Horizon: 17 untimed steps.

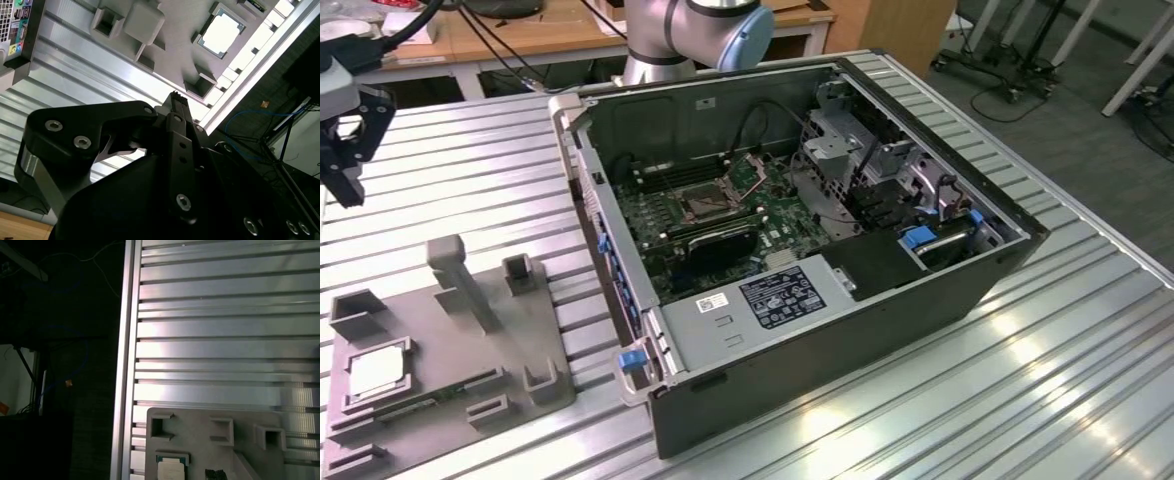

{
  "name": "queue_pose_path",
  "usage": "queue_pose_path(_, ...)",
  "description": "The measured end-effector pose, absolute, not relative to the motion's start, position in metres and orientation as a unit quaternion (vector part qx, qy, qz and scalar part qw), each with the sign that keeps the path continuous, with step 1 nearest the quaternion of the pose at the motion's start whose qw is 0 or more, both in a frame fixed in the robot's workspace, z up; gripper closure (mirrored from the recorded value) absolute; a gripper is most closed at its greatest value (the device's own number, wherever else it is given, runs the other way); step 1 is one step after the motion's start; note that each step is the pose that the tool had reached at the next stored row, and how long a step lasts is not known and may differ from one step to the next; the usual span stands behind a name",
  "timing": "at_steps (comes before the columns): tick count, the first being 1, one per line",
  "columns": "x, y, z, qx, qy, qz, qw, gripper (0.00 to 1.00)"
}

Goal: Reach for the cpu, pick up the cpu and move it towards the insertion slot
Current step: 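Reach for the cpu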

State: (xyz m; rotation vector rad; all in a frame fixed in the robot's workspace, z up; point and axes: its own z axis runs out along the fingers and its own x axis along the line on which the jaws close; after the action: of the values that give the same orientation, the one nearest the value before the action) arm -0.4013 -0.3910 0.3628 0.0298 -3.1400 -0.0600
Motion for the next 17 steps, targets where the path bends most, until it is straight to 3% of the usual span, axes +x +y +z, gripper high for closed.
queue_pose_path(9,-0.421,-0.391,0.362,0.01,-1.0,-0.019,-0.001,0.89)
queue_pose_path(10,-0.424,-0.391,0.362,0.01,-1.0,-0.019,-0.001,0.82)
queue_pose_path(13,-0.429,-0.392,0.36,0.01,-1.0,-0.019,-0.001,0.82)
queue_pose_path(15,-0.431,-0.393,0.358,0.01,-1.0,-0.019,-0.001,0.75)
queue_pose_path(17,-0.433,-0.393,0.357,0.01,-1.0,-0.019,-0.001,0.75)
